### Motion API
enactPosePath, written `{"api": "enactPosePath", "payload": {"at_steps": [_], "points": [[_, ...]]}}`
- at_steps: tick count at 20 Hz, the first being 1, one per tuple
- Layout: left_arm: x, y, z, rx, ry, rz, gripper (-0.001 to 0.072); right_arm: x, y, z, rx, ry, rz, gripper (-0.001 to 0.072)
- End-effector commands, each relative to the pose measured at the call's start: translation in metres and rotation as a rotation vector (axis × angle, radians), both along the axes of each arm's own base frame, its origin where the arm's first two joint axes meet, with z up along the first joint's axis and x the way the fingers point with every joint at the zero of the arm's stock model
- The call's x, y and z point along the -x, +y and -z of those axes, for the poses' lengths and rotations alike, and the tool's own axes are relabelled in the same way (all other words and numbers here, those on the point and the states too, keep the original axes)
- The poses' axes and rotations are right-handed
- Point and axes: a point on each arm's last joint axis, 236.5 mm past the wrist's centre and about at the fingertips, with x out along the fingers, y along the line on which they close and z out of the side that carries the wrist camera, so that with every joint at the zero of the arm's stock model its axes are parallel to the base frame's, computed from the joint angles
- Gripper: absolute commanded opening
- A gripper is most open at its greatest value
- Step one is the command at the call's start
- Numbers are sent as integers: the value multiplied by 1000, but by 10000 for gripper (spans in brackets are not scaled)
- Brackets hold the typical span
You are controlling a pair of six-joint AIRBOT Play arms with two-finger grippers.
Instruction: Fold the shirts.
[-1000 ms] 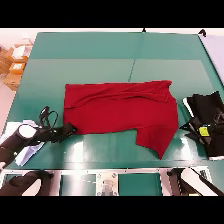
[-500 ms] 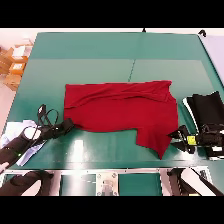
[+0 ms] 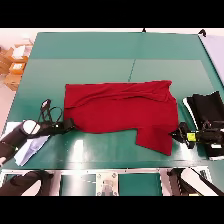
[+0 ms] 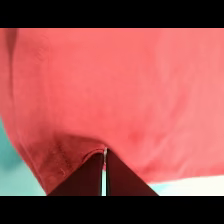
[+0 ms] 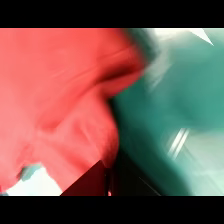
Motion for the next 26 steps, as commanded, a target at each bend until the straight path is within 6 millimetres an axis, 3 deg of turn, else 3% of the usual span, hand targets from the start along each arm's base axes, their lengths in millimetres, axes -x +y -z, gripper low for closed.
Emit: {"api": "enactPosePath", "payload": {"at_steps": [1, 5, 8, 10, 14, 18, 21, 26], "points": [[15, 48, -9, -276, 112, 113, 20, 29, -22, -18, 99, 153, -16, 20], [25, 54, -12, -307, 162, 147, 20, 42, -11, -22, 102, 206, -91, 20], [28, 51, -15, -298, 174, 159, 20, 29, -18, -35, 117, 166, -87, 20], [13, 45, -32, -283, 118, 172, 20, -2, -20, -61, 105, 60, -58, 20], [-38, 33, -79, -267, -14, 199, 20, -66, -25, -120, 133, -165, -46, 20], [-106, 21, -99, -275, -72, 236, 20, -131, -26, -147, 145, -296, -42, 20], [-157, 16, -94, -295, -93, 256, 20, -176, -25, -134, 131, -302, -61, 20], [-230, 3, -34, -292, -89, 278, 22, -234, -26, -60, 107, -224, -59, 22]]}}
